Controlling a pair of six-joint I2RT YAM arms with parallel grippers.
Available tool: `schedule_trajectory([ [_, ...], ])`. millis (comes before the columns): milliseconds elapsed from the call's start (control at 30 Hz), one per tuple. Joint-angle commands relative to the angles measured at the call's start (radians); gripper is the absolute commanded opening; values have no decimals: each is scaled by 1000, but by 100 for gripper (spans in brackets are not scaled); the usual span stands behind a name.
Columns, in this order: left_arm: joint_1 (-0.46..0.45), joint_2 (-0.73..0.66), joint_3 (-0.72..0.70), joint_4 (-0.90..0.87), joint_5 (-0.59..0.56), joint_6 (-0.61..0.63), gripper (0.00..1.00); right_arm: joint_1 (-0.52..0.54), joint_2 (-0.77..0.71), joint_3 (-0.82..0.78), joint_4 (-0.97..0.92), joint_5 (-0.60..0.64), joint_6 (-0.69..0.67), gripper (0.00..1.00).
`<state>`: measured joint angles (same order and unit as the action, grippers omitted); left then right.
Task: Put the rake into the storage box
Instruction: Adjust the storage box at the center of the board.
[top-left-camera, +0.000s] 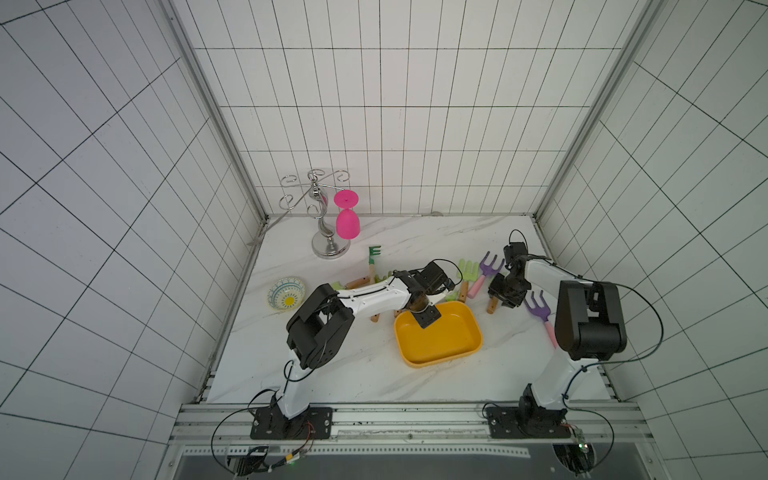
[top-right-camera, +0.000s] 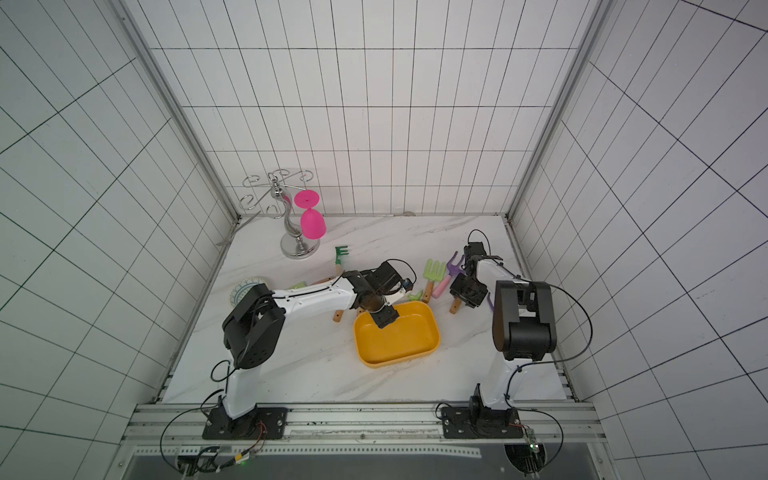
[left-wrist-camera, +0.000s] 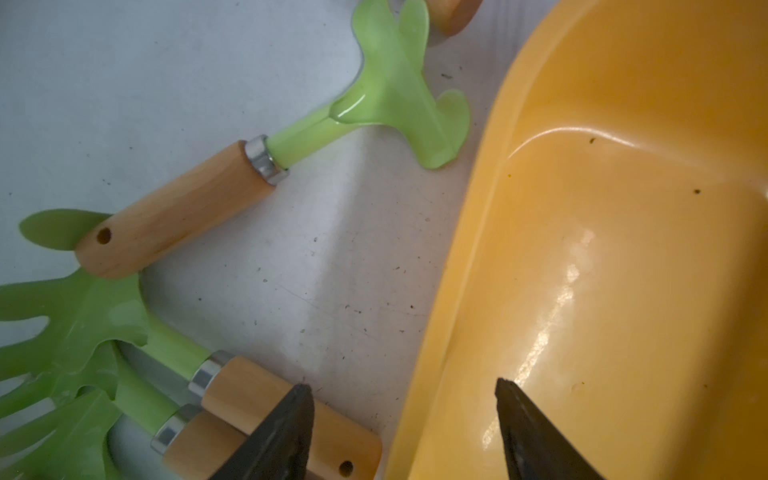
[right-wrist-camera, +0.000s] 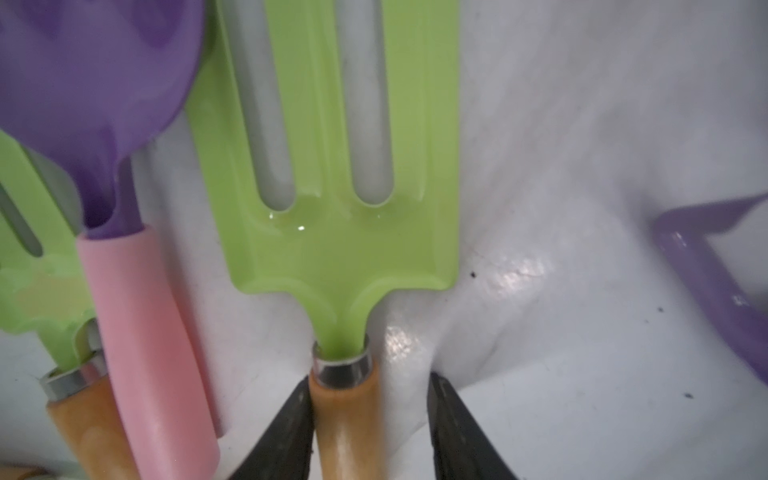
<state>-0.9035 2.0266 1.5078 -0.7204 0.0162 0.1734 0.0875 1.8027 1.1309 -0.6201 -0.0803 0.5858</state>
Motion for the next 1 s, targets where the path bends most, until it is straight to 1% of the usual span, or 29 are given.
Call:
schedule_trajectory([
  [0,-7,34,36,-32,-17,-38,65,13,3,-27,13,34,-30,40],
  [200,-7,48,40,-62,-12,-128,49,13,-19,-32,-4,47,-65,28],
  [300,-6,54,38,-84,-9,-171,40,14,-53,-49,-7,49,-69,25],
  [400,-7,45,30,-113,-7,-218,32,13,-108,-76,-13,53,-64,25],
  [533,-8,6,-2,-132,-21,-324,27,13,-218,-103,-36,91,-69,25],
  [667,-5,-10,-16,-154,-54,-480,24,9,-295,-98,-70,114,-94,25],
  [767,-3,2,-18,-166,-50,-575,23,9,-332,-70,-99,94,-114,25],
  [800,-3,8,-17,-172,-47,-609,21,12,-343,-60,-106,84,-121,25],
  [867,0,22,-18,-175,-31,-663,20,14,-359,-41,-107,53,-138,25],
  [967,7,42,-11,-176,1,-742,20,29,-372,0,-166,24,-166,25],
])
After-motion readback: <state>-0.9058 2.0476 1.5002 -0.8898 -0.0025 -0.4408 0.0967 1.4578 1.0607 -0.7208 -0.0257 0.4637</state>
